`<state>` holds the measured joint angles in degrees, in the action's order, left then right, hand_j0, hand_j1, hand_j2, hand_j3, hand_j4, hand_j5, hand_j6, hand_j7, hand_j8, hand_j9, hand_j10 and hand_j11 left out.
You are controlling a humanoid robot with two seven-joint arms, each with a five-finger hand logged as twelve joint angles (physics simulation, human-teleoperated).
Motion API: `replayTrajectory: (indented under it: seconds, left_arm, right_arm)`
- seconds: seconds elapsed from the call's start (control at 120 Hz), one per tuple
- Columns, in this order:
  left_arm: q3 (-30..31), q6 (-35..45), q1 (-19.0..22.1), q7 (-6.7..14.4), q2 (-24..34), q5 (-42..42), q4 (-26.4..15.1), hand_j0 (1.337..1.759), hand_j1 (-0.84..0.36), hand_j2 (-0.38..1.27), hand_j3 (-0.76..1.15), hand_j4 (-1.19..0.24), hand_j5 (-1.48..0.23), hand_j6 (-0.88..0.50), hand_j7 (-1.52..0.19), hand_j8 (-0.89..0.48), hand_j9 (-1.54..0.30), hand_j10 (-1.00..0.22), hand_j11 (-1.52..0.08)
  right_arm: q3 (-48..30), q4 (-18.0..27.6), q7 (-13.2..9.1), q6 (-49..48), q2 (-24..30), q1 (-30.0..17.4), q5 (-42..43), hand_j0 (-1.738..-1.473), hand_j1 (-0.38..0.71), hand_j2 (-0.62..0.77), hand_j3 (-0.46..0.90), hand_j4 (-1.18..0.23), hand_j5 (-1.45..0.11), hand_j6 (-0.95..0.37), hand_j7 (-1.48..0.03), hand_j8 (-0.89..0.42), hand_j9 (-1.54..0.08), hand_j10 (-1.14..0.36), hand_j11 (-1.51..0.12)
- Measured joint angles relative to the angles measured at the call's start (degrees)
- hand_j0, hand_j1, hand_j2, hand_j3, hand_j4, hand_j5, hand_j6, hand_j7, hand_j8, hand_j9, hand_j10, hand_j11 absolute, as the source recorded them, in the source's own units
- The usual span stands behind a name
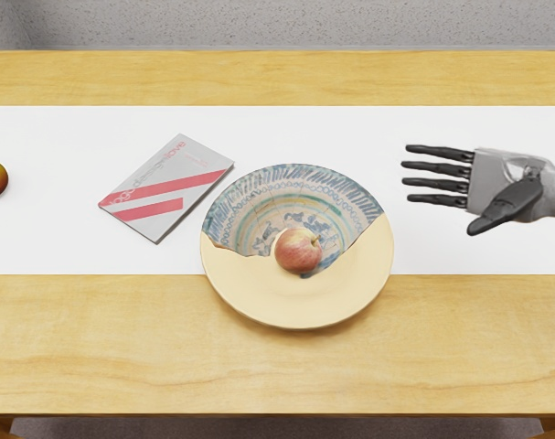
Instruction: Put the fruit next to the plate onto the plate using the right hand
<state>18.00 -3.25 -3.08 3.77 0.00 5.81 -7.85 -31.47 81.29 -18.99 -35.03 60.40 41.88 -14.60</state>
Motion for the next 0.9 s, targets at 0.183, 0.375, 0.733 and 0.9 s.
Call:
replayTrajectory:
  seconds: [0.183, 0.375, 0.733, 0.9]
  left_arm:
    - [-0.01, 0.00, 0.18, 0.00, 0.00, 0.00, 0.13, 1.658, 0.06, 0.05, 0.00, -0.25, -0.32, -0.25, -0.32, -0.25, -0.32, -0.25, -0.32]
    - [0.00, 0.00, 0.18, 0.00, 0.00, 0.00, 0.19, 1.658, 0.06, 0.05, 0.00, -0.25, -0.32, -0.25, -0.32, -0.25, -0.32, -0.25, -0.32]
    - [0.00, 0.00, 0.18, 0.00, 0.00, 0.00, 0.21, 1.658, 0.06, 0.05, 0.00, -0.25, -0.32, -0.25, -0.32, -0.25, -0.32, -0.25, -0.32]
    - [0.00, 0.00, 0.18, 0.00, 0.00, 0.00, 0.21, 1.658, 0.06, 0.05, 0.00, -0.25, -0.32, -0.25, -0.32, -0.25, -0.32, -0.25, -0.32]
  right_arm:
    - [0.02, 0.08, -0.07, 0.00, 0.33, -0.54, -0.11, -1.658, -0.31, -0.01, 0.00, -0.03, -0.04, -0.03, -0.05, -0.03, -0.04, -0.03, -0.05]
    - [0.03, 0.09, -0.08, 0.00, 0.41, -0.67, -0.12, -1.658, -0.31, -0.01, 0.00, -0.03, -0.04, -0.03, -0.05, -0.03, -0.04, -0.03, -0.04]
    - [0.03, 0.09, -0.08, 0.00, 0.42, -0.69, -0.13, -1.658, -0.31, -0.01, 0.00, -0.03, -0.04, -0.03, -0.05, -0.03, -0.04, -0.03, -0.04]
    - [0.03, 0.09, -0.08, 0.00, 0.42, -0.69, -0.13, -1.658, -0.31, -0.01, 0.00, -0.03, -0.04, -0.03, -0.05, -0.03, -0.04, -0.03, -0.04]
